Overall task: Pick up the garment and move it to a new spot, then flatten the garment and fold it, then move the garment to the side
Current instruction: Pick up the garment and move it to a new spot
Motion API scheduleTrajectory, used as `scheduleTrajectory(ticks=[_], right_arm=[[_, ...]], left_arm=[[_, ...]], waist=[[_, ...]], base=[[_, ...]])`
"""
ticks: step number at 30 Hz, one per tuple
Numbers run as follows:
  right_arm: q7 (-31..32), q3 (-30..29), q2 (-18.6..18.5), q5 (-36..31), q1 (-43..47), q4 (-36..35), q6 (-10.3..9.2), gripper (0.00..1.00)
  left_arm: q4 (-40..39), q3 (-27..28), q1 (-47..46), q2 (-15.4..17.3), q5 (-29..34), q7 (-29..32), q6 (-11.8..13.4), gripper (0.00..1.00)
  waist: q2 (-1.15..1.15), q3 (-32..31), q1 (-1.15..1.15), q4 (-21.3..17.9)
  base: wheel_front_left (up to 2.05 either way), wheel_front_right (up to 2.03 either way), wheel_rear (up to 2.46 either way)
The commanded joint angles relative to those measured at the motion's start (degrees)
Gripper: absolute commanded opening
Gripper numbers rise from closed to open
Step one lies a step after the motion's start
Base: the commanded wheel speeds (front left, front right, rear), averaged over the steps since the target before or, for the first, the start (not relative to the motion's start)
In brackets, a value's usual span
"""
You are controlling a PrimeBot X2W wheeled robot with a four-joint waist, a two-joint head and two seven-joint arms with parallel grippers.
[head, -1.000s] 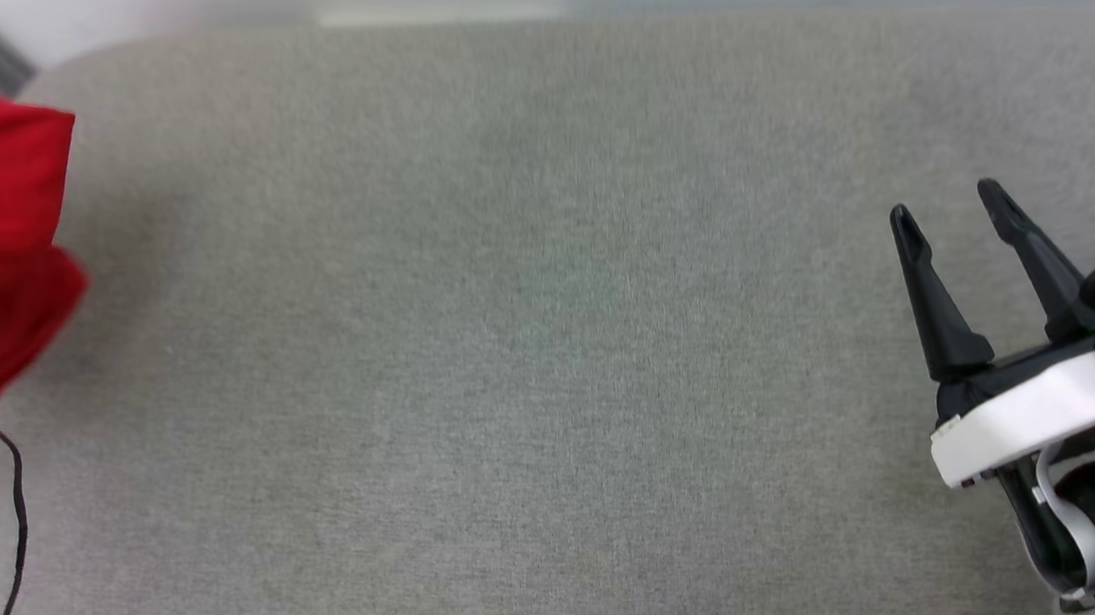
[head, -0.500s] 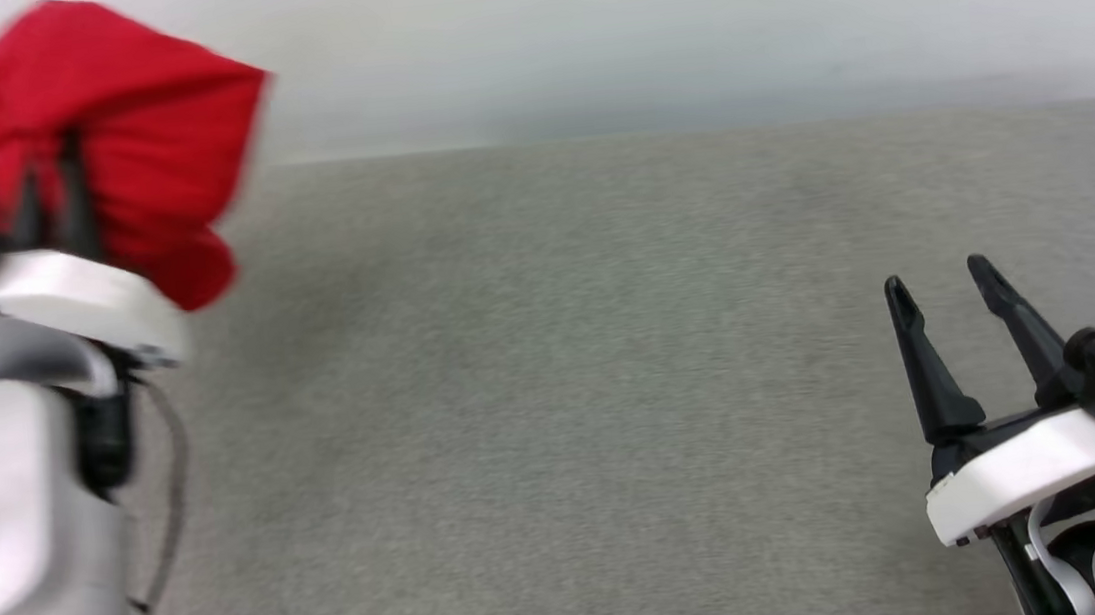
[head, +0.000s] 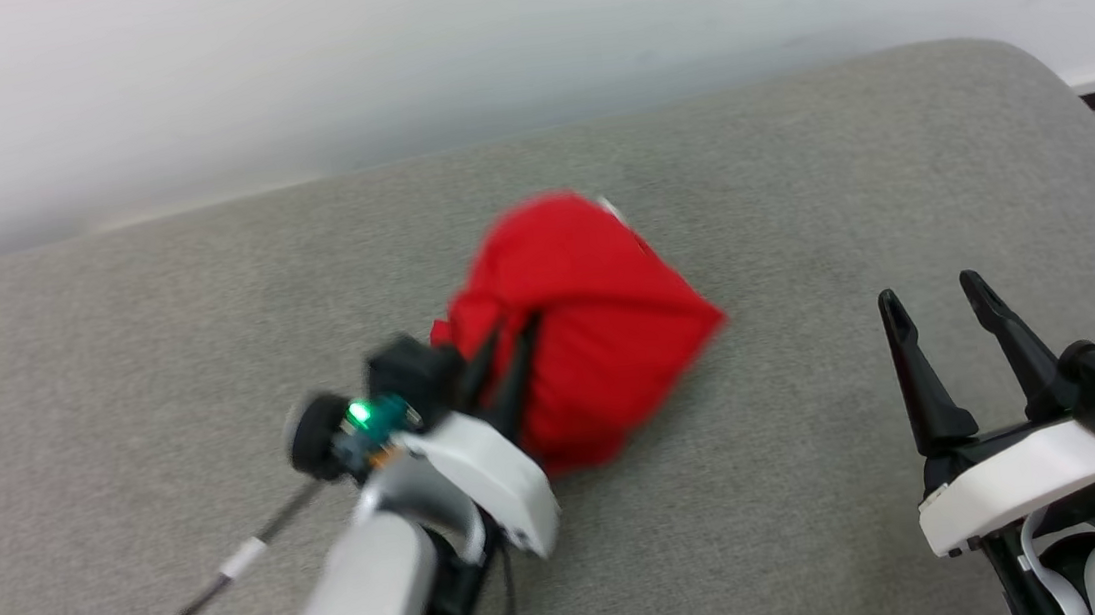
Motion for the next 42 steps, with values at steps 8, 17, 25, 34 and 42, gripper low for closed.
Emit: scheduleTrajectory(ticks=[8, 17, 25, 34, 42], right_arm=[[-1.1, 0.2, 0.5, 0.6, 0.4, 0.6, -0.02, 1.00], [-1.4, 0.7, 0.5, 0.5, 0.0, 1.4, -0.02, 1.00], [-0.7, 0.2, 0.5, -0.3, 2.0, 1.9, -0.02, 1.00], [0.9, -0.9, 0.5, -1.0, 4.2, 0.3, -0.02, 1.00], [2.0, -1.8, 0.5, -1.8, 5.7, -1.1, -0.02, 1.00]], left_arm=[[3.3, -10.5, 8.5, -3.3, -2.3, 0.5, -1.7, 0.00], [3.7, -15.6, 7.9, -3.2, -1.7, -1.7, -2.2, 1.00], [-1.2, -11.4, 9.2, -2.4, -2.0, -7.9, 2.1, 1.00], [-3.7, -0.7, 13.6, 2.4, -3.0, -10.6, 10.4, 1.00], [-6.7, 6.3, 18.7, 7.7, -3.7, -10.9, 13.3, 1.00]], waist=[[0.00, 2.5, 0.01, -3.2], [0.00, 1.3, 0.01, -1.5], [0.00, -2.9, 0.01, 1.2], [0.00, -5.8, 0.01, 3.9], [0.00, -6.2, 0.01, 4.8]], base=[[0.00, 0.00, 0.00], [0.00, 0.00, 0.00], [0.00, 0.00, 0.00], [0.00, 0.00, 0.00], [0.00, 0.00, 0.00]])
